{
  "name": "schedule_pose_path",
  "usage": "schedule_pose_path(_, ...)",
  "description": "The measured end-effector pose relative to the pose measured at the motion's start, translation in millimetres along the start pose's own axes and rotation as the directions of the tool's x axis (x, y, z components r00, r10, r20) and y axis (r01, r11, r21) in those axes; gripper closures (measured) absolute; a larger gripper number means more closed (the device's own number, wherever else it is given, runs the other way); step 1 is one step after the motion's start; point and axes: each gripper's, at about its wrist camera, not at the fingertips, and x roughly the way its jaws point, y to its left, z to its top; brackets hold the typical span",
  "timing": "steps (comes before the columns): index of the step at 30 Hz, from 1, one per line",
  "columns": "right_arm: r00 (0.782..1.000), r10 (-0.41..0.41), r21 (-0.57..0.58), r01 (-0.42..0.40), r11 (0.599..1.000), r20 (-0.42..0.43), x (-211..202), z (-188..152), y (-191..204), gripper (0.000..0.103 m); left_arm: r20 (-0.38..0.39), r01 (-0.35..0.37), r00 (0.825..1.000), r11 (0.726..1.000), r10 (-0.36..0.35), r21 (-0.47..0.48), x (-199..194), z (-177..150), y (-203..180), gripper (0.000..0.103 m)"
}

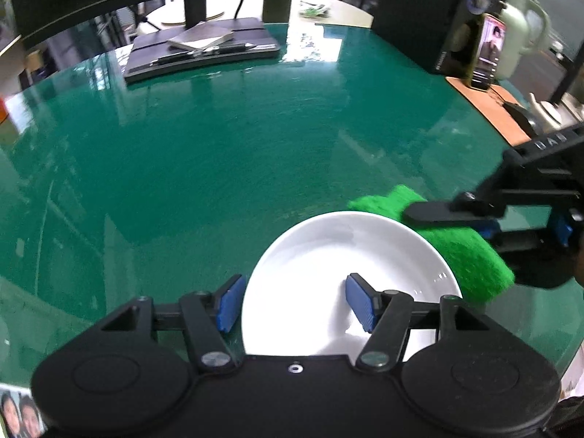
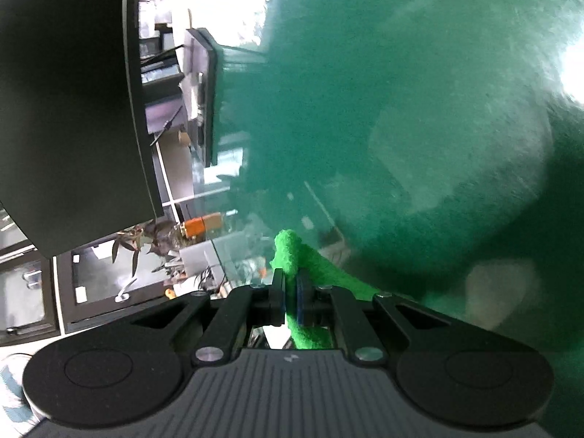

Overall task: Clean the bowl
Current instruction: 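Rub the green cloth over the bowl's outer side with the right tool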

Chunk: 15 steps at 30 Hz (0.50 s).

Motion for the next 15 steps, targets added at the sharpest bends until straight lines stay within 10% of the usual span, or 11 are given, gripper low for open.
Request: schedule_pose_path(15,0.999,0.012,-0.004,-0.012,1.0,-0.051,6,7,5,0.096,-0.028,-0.002,1.0,0.999,0.003,0.049,4,7,2,0.037)
